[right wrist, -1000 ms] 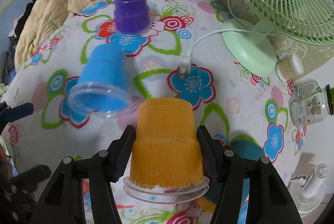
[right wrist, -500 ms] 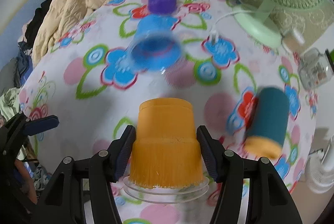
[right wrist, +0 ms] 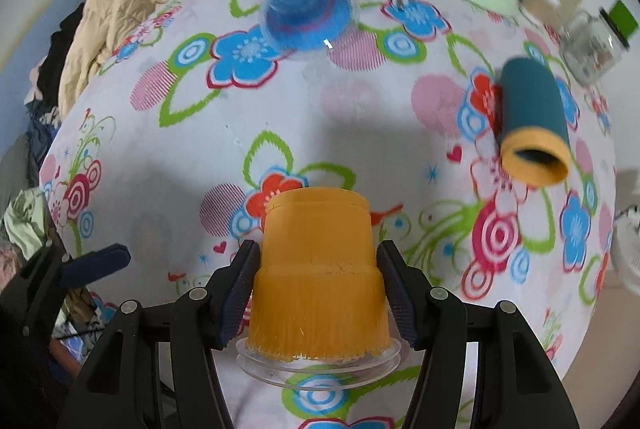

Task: Flip cup upside down
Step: 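Lift the orange cup with the right gripper, turning its rim downward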

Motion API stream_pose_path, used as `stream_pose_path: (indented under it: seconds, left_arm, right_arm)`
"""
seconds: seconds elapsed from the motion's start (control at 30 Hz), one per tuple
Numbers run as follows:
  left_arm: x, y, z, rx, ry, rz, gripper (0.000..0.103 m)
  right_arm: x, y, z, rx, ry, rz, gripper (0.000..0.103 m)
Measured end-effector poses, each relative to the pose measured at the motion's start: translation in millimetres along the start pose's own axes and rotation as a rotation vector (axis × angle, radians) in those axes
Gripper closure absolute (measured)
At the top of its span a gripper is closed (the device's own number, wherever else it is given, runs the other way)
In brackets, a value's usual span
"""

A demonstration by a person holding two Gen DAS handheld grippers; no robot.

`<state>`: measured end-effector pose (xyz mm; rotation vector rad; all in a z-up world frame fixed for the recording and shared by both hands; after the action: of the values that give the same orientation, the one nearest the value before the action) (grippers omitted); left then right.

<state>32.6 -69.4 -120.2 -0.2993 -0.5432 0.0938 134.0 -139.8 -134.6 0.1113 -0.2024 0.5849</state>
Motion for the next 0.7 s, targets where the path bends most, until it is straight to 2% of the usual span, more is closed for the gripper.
stream_pose_path:
  seconds: [0.37,0.43,0.5,0.6,0.63,0.7]
  left_arm:
    - [-4.3,4.0,1.5,0.002,0.006,0.015,0.0]
    - [-4.0,5.0,2.7,-0.001,0.003,0.02,0.0]
    - [-4.0,5.6,3.4,-0.002,0.0,0.02,0.0]
    - [-5.1,4.8,3.1,-0.01,0.004,0.018,0.0]
    - [-5.7,4.5,3.2,-0.014,0.005,0.018,0.0]
    - [-6.3,3.6,3.8,-0.017,0.007,0.016,0.0]
  right_arm:
    - [-1.3,-3.6,2.5,-0.024,0.008,-0.095,0.04]
    - [-1.1,-7.0,3.2,-0.01,0.024,-0.14,0.04]
    - [-1.7,-8.6,1.1,-0.036,0.041,-0.151,0.039]
    - [-3.0,-9.4,-1.0,-0.051,0.06,-0.162,0.028]
    - [-2.5,-9.2,-1.0,-0.051,0.06,-0.164,0.018]
    - [-1.2,-8.9,3.5,-0.065,0.03,-0.153,0.016]
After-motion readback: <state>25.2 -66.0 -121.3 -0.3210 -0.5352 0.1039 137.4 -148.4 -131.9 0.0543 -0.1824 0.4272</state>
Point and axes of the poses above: each gripper's, at about its wrist camera, not at the fingertips, and z roughly against the way its jaws point, y to its left, x to its top, the point moved 4 cm from there along -z, roughly the way its jaws point, and after that the axes turned 6 degrees about -z, right-handed, at the moved point
